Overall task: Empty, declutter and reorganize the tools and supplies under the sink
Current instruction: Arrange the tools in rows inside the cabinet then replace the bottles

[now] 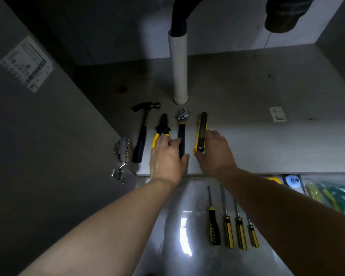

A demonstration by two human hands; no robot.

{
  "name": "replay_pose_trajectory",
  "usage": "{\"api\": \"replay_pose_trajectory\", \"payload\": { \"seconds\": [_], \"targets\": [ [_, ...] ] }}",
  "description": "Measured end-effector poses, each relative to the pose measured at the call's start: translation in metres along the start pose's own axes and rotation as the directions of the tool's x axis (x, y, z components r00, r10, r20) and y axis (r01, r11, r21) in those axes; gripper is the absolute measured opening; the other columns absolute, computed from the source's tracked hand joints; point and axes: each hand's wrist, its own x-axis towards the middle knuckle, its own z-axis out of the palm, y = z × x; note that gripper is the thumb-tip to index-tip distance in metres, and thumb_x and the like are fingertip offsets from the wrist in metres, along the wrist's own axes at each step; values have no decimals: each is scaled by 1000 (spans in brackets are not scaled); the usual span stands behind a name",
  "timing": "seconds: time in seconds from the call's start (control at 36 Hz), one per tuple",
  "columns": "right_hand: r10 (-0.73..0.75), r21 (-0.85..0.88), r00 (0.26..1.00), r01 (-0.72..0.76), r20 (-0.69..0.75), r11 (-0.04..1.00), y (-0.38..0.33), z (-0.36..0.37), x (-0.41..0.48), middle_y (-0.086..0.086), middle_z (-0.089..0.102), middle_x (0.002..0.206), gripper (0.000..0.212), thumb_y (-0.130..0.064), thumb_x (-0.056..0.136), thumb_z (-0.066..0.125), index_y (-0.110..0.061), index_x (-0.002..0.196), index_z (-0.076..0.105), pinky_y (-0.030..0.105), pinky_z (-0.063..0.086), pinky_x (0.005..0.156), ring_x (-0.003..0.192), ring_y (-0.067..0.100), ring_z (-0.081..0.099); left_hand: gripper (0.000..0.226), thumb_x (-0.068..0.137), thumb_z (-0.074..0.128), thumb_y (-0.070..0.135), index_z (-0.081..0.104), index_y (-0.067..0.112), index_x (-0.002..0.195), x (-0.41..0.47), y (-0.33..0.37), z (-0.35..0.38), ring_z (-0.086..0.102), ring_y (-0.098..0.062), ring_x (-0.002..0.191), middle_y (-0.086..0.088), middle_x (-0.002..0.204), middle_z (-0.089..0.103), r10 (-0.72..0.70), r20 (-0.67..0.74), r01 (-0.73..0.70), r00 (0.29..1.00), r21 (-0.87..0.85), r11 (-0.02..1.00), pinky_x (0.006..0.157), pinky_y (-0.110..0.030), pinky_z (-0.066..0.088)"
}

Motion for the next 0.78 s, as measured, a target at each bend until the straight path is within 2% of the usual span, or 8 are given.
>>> {"api": "replay_pose_trajectory", "payload": {
  "seconds": [0.08, 0.17, 0.25, 0.44, 0.67, 0.78],
  "targets": [
    [-12, -3, 1000, 12, 8, 1000, 2, 3, 0, 10, 56, 120, 42, -17, 85, 72, -12, 123, 56, 37, 44, 93, 112, 32, 50, 44, 87, 61, 35, 60, 32, 131, 2, -6, -6, 42, -28, 119, -5, 129, 48, -42, -149, 56, 988, 87, 995, 93, -42, 38],
    [-15, -10, 1000, 15, 24, 1000, 3, 4, -1, 8, 57, 123, 44, -19, 88, 71, -14, 127, 54, 36, 43, 92, 114, 31, 48, 62, 88, 60, 26, 45, 34, 148, 6, -17, -7, 34, -30, 135, -7, 152, 35, -90, -41, 93, 995, 89, 992, 104, -44, 37],
    [-30, -19, 999, 31, 39, 999, 2, 4, -2, 8, 58, 121, 41, -19, 89, 69, -13, 126, 53, 38, 46, 90, 113, 30, 47, 62, 96, 54, 19, 37, 29, 155, 5, -26, -4, 33, -32, 139, -8, 161, 26, -88, 54, 89, 995, -18, 996, 111, -41, 39],
    [-13, -8, 998, 13, 59, 1000, -2, 3, -1, 7, 57, 124, 41, -18, 90, 67, -13, 128, 52, 37, 43, 90, 115, 31, 45, 71, 93, 54, 8, 32, 26, 158, 12, -28, -2, 26, -32, 147, -8, 167, 16, -112, 88, 119, 990, -84, 989, 117, -39, 35],
    [-7, 28, 999, 6, 51, 1000, 2, 3, 1, 5, 59, 120, 37, -16, 90, 69, -16, 124, 54, 33, 40, 86, 111, 28, 48, 70, 94, 49, 6, 29, 27, 158, 21, -30, -2, 25, -33, 148, -7, 167, 16, -138, 98, 143, 985, -43, 989, 115, -40, 36],
    [-35, 37, 998, 32, 61, 999, 6, 1, 1, 5, 58, 122, 40, -15, 88, 69, -17, 126, 54, 37, 44, 92, 113, 30, 51, 70, 95, 46, 3, 28, 27, 159, 22, -28, -2, 25, -34, 148, -8, 167, 15, -152, 116, 156, 982, -30, 987, 116, -41, 36]
  ]
}}
